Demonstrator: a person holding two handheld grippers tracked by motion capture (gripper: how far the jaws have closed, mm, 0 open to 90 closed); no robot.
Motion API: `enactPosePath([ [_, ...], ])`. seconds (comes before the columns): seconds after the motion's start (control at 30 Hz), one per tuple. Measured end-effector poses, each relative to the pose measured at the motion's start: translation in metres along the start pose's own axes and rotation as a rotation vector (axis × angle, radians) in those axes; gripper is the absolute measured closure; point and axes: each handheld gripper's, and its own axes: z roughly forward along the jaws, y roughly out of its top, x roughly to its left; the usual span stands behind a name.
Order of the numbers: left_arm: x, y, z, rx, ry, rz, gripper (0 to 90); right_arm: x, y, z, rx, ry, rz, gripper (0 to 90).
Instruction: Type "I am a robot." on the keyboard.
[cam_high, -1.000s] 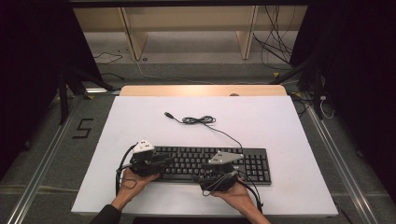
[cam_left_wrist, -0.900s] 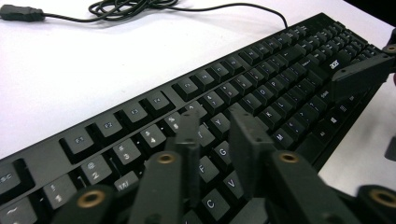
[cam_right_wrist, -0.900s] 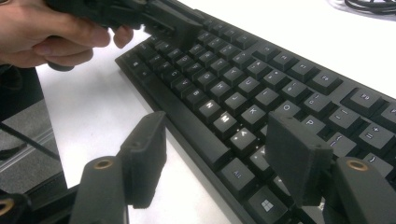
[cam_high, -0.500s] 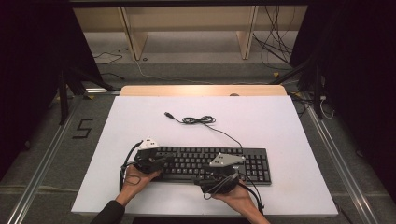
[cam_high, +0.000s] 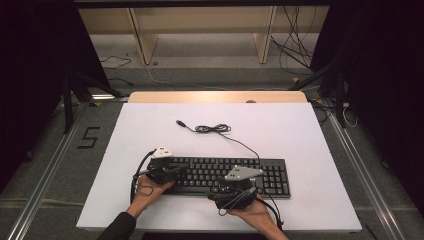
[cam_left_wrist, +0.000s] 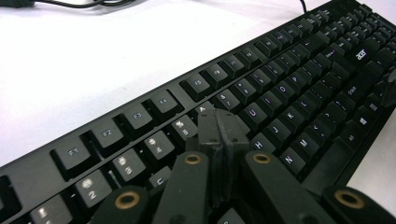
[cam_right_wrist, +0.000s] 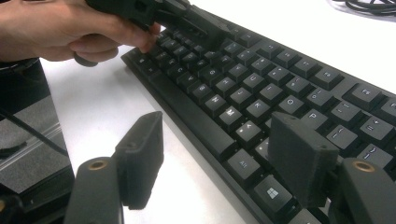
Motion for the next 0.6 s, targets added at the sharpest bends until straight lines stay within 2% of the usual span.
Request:
enactPosePath([
  [0.6, 0.001, 0.002, 0.0086, 0.025, 0.003, 0.0, 88.9, 0.0006, -0.0017, -0.0015, 0.001, 0.002, 0.001, 36.7],
])
